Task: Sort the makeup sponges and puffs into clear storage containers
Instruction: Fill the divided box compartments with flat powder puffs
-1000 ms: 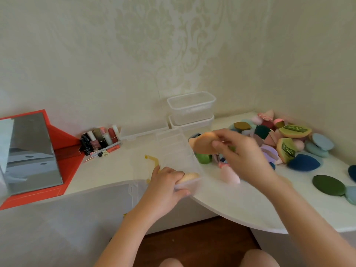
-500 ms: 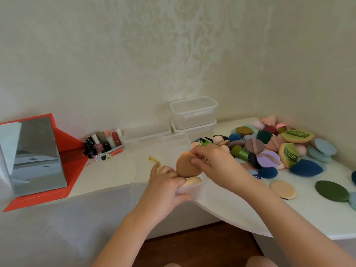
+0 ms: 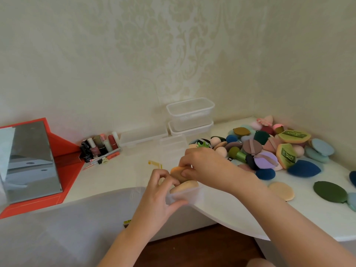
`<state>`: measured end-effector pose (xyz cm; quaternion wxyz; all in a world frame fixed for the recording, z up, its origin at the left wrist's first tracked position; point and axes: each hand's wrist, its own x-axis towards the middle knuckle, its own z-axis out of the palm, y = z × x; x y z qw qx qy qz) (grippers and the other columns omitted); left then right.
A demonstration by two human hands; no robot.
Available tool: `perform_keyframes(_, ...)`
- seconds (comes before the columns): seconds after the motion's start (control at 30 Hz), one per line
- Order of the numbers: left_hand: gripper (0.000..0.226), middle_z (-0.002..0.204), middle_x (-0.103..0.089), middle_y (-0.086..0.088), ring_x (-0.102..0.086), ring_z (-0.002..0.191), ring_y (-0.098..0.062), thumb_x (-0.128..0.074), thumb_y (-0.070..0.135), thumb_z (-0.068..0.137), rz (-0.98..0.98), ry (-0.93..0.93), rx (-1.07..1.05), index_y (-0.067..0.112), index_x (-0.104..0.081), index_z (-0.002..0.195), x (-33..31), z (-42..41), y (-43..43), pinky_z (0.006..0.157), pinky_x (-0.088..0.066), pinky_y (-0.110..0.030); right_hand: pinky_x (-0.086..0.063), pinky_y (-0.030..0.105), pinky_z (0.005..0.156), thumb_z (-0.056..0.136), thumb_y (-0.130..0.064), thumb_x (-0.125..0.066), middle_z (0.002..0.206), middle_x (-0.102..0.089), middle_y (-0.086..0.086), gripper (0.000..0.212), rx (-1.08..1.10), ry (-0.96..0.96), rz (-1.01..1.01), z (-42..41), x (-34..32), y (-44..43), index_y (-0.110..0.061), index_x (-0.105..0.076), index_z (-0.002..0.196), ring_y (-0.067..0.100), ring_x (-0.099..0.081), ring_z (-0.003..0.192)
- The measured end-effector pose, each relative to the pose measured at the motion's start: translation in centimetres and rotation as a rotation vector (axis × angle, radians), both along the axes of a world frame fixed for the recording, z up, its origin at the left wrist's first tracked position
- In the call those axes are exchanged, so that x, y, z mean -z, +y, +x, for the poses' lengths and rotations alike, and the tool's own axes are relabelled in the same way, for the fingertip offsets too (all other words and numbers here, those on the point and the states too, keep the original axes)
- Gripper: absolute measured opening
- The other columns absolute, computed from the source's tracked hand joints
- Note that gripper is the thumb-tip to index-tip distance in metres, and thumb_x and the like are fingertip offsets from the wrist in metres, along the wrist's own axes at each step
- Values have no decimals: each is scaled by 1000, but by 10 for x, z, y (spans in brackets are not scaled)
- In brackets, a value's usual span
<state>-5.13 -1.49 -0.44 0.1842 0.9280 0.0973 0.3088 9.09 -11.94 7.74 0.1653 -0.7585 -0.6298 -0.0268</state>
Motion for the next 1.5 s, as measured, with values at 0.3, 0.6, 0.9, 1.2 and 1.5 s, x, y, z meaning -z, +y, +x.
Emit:
perform_keyframes(0.3,34,115,-30,15,-41,114,2,-64,52,69,-37,-28,-14,38,-51,97,3,-2,-2,93,-33,-1,-38,27,56,88,-25,-57,69,-62,4,22,-54,-27,-149,-5,-1,8,-9,-71,81,15,-51,66)
perform_keyframes(0.6,60,114,-50,15,-45,105,4,-79,38,69,-152,142,-138,41,-34,108,-5,4,-6,83,-31,2,-41,39,85,100,-22,-34,102,-45,7,34,-59,47,-296,0,9,0,-11,-66,107,23,-43,98)
perform_keyframes(0.9,47,99,-48,21,-46,99,-5,-77,46,69,-40,287,-155,34,-52,108,-17,15,-7,81,-36,-15,-42,7,73,93,-27,-56,94,-62,-17,17,47,274,182,20,19,-48,-21,-68,103,-4,-55,86)
perform_keyframes(1.2,29,91,-56,9,-51,86,-12,-70,44,76,103,367,-166,32,-54,97,-27,23,-14,74,-43,-26,-51,17,77,89,-33,-60,96,-64,-14,13,424,274,51,50,18,-103,-30,-66,101,2,-58,86)
perform_keyframes(1.5,37,97,-63,5,-54,91,-18,-73,45,71,92,463,-222,27,-51,95,-36,27,-18,70,-42,-28,-37,15,61,87,-29,-63,93,-60,-9,19,703,307,116,70,34,-145,-25,-64,106,9,-55,86)
